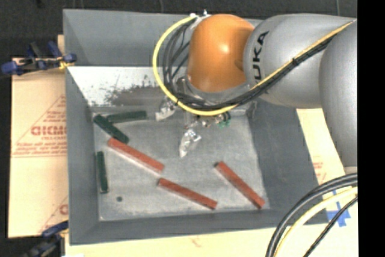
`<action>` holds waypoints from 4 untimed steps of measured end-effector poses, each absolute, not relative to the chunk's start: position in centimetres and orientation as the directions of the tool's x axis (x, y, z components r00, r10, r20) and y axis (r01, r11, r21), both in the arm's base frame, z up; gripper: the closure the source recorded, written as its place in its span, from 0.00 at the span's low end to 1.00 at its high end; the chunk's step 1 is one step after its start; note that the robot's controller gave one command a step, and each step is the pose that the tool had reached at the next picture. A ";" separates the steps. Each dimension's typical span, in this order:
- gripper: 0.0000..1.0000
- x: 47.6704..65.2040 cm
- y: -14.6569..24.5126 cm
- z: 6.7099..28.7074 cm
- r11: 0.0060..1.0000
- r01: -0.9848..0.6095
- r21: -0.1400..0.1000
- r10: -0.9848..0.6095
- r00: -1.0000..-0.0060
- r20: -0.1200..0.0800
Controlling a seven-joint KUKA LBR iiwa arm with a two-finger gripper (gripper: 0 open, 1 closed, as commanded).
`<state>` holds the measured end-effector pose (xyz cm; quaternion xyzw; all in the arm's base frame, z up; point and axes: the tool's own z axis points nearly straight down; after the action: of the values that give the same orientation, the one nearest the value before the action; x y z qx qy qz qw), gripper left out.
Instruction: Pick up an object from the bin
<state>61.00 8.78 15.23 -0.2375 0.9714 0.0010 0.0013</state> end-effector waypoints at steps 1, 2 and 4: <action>0.00 59.3 9.9 11.3 0.905 -0.425 -0.003 -0.425 -0.905 -0.013; 1.00 58.0 10.5 8.3 0.906 -0.424 -0.001 -0.424 -0.906 -0.004; 0.00 58.0 10.5 8.3 0.906 -0.424 -0.001 -0.424 -0.906 -0.004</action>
Offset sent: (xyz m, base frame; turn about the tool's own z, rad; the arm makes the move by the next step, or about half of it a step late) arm -0.0373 0.0214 -0.0823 0.0388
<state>58.02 10.54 8.32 -0.2171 0.9762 0.0000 0.0018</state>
